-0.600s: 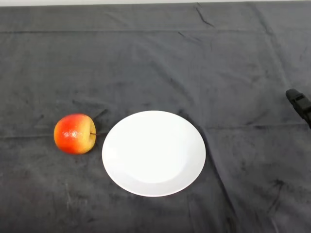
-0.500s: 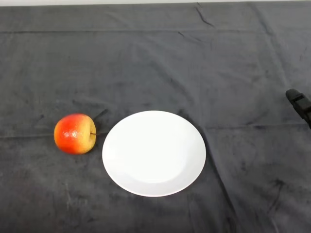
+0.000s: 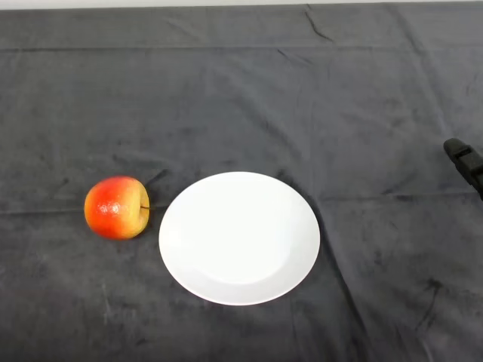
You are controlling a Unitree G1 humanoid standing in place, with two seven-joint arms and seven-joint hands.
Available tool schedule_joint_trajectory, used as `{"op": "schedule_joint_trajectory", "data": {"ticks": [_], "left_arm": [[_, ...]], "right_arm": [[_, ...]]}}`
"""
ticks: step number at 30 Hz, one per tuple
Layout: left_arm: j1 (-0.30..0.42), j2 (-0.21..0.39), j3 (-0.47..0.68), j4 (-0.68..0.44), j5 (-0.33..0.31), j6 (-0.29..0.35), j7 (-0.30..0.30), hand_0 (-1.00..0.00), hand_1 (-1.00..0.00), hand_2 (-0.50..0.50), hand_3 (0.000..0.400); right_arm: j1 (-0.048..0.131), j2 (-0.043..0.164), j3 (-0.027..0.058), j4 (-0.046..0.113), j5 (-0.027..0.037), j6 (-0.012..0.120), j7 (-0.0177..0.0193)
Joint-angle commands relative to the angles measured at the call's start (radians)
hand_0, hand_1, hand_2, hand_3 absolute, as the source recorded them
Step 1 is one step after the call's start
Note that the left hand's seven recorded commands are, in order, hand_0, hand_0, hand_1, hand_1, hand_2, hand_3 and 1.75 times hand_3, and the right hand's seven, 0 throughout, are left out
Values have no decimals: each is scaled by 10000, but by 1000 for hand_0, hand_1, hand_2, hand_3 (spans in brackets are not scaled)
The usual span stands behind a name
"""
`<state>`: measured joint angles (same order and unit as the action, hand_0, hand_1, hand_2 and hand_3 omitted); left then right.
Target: Move the apple to the plate
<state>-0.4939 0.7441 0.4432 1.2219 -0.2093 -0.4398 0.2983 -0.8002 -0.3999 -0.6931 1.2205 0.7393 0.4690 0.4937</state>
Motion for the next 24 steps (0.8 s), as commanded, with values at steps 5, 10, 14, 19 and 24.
{"op": "schedule_joint_trajectory", "data": {"ticks": [5, 10, 14, 19, 24], "left_arm": [[-204, -144, -318, -343, 479, -34, -69, 0, 0, 0, 0], [-382, -344, -720, -375, 840, -89, -221, 0, 0, 0, 0], [-515, -500, -1166, -403, 1239, -152, -440, 0, 0, 0, 0], [-656, -592, -1746, -428, 1754, -233, -873, 0, 0, 0, 0], [-801, -612, -2254, -473, 2184, -299, -1404, 0, 0, 0, 0]], "right_arm": [[-483, -52, -393, 6, 11, 52, 73], [-483, -50, -396, 4, 8, 52, 73], [-482, -49, -398, 1, 5, 53, 72], [-480, -46, -400, -4, 2, 53, 71], [-478, -44, -402, -9, -1, 53, 69]]}}
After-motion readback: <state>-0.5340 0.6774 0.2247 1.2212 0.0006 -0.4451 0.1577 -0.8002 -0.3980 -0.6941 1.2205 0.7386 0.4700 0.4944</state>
